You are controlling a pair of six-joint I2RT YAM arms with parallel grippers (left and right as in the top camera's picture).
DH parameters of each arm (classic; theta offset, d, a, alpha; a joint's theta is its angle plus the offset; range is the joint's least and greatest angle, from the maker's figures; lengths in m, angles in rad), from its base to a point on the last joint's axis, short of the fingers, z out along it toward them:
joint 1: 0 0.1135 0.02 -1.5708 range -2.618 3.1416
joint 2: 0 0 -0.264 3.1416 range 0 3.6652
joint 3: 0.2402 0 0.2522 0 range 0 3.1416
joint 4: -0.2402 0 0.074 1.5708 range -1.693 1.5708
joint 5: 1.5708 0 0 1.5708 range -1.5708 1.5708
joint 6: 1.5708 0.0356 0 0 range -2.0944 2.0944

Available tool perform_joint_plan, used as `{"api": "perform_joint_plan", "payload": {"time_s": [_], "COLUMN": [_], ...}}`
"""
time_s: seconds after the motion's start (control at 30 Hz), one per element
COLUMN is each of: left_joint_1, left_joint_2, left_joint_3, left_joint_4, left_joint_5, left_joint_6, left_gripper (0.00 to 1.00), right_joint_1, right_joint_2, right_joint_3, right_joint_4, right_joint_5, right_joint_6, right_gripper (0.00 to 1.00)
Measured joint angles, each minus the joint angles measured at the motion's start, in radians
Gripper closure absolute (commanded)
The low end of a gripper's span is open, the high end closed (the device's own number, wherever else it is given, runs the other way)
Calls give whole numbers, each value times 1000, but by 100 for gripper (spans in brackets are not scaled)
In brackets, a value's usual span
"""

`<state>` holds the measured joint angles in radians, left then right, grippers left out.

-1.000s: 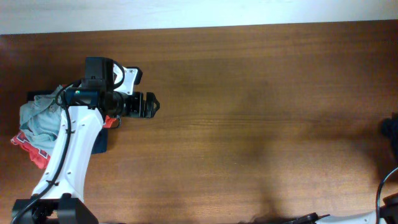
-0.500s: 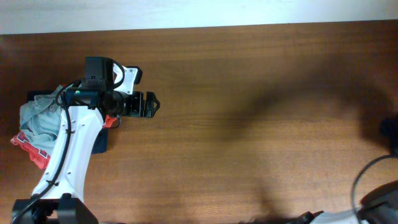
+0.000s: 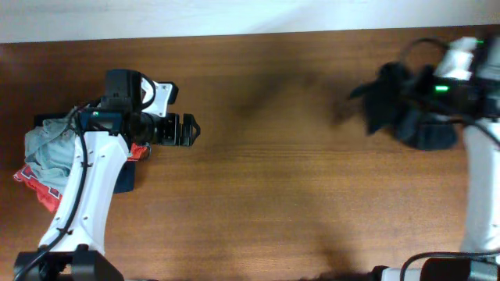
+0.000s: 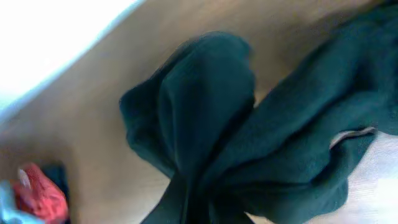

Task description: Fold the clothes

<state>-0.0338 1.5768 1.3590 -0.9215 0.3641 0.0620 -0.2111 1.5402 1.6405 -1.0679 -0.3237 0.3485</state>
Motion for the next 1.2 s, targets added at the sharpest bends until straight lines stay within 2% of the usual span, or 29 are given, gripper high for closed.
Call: {"api": "perform_joint_plan", "payload": {"time_s": [0.17, 0.33, 0.53, 0.7, 0.87, 1.03, 1.2], "left_joint_1": [0, 0, 0, 0, 0, 0, -1], "left_joint_2": [0, 0, 0, 0, 0, 0, 0], "left_joint_3": [104, 143, 143, 143, 143, 143, 160], "left_joint_4": [-39, -93, -104, -104, -103, -103, -103], "left_joint_5": [0, 3, 3, 3, 3, 3, -27], "left_joint_6": [0, 2, 3, 5, 21, 35, 40], "left_gripper": [1, 2, 2, 1, 1, 1, 1], "right_joint_1": [212, 314, 303, 240, 192, 200, 278], "right_joint_2": [17, 18, -26, -171, -319, -333, -187], "right_joint_3": [-2, -2, 14, 78, 144, 162, 161], "right_joint_4": [-19, -22, -92, -105, -38, -17, -27], "right_joint_5": [115, 222, 399, 602, 716, 699, 551], "right_joint_6": [-19, -34, -64, -71, -103, -121, -125], "right_gripper": [96, 96, 96, 96, 96, 96, 96]}}
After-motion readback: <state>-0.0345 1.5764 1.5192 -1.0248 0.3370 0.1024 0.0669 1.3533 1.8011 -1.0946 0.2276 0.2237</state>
